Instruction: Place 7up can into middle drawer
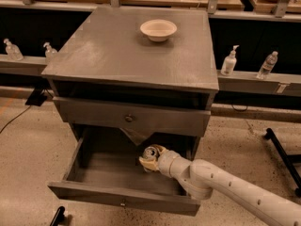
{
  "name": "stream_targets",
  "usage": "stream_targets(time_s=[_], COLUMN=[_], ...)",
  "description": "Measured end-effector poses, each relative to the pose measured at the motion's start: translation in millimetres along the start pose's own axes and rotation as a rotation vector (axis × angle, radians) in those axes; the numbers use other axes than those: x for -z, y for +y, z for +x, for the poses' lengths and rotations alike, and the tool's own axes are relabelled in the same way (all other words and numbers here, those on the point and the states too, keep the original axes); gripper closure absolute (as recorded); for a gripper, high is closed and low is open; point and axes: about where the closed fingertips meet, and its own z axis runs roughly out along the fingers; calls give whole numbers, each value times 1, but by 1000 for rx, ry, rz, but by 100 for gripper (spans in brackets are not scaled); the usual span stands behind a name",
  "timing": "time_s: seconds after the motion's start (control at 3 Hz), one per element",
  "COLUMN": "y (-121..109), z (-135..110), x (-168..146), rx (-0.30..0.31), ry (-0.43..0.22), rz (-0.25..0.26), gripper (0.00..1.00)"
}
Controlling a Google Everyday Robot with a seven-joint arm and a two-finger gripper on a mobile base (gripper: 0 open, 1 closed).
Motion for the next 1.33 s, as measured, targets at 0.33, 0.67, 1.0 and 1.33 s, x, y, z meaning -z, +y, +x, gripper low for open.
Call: stream_targets(time_s=[0.33,0.67,1.0,1.33], y=[-6,13,29,33], z=[4,5,9,12], x=[-15,-38,-51,-54], rx=[31,104,147,151], ry=[-85,-99,-46,-37], rz=[-92,-240,-335,-347], gripper=[50,27,5,0])
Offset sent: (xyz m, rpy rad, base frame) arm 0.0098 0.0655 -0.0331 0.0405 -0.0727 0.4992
